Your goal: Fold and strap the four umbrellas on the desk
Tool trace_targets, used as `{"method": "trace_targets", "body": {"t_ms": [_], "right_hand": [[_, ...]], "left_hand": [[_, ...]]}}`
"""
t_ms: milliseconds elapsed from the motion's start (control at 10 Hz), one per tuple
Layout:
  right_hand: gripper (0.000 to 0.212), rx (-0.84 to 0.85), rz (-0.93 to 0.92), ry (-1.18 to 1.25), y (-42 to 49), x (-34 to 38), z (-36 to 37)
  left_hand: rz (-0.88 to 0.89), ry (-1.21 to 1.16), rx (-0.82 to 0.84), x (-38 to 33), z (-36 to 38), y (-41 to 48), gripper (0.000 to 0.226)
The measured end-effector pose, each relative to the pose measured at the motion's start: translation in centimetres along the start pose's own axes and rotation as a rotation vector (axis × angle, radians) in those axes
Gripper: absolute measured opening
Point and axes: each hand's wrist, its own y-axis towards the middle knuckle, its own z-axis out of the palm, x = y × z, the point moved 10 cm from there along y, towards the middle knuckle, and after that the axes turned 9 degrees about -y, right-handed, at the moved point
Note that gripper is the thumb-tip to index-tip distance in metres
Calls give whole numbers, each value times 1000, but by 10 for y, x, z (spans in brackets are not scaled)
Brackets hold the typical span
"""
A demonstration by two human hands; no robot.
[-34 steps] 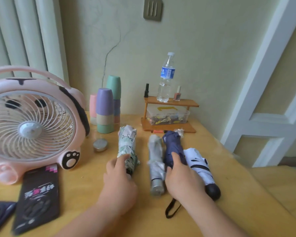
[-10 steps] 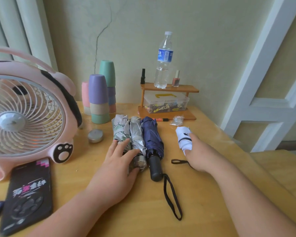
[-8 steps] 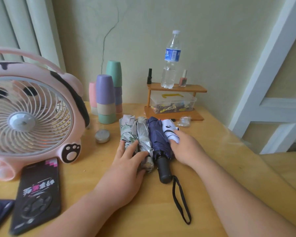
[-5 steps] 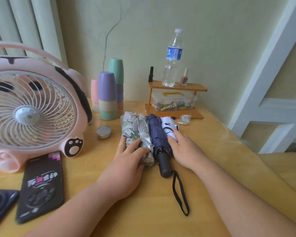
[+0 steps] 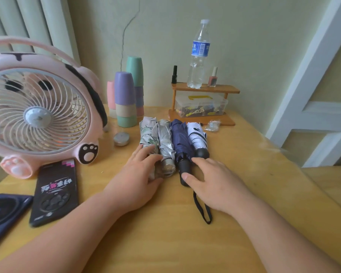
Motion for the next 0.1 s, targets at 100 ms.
{"method": "trace_targets", "body": {"t_ms": [100], "right_hand": [[74, -20, -13, 13, -5, -3, -9]], "left_hand": [[-77, -57, -94, 3, -21, -10, 72]]}}
